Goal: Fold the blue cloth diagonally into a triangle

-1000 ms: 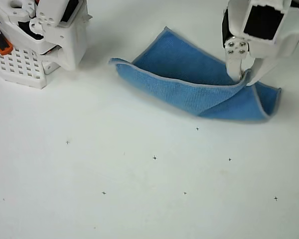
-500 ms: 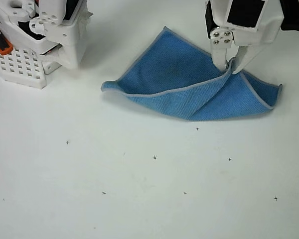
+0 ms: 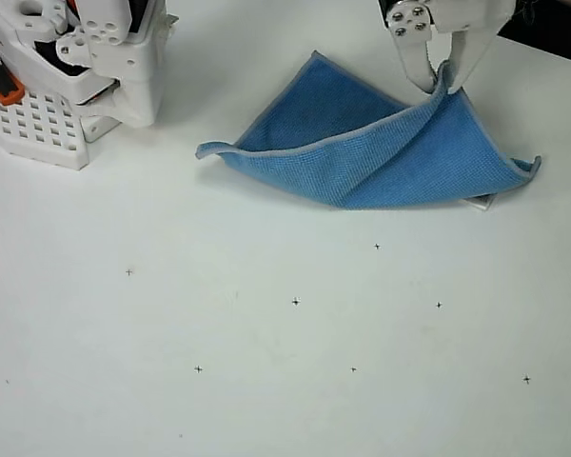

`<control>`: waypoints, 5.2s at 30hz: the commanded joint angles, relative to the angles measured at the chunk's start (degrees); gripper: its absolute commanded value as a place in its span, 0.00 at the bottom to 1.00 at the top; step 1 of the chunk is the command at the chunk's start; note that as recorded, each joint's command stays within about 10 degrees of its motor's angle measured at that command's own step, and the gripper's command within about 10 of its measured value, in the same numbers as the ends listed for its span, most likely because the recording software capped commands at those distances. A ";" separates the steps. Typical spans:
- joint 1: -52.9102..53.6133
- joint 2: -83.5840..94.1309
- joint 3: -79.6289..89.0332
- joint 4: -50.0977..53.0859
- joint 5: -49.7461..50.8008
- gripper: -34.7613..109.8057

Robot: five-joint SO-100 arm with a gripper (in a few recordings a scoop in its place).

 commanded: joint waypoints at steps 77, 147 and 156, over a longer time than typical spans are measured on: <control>-7.38 65.99 65.57 -22.50 21.09 0.43; 37.27 86.84 79.45 -28.74 -3.78 0.42; 37.35 86.84 79.45 -28.83 -3.08 0.42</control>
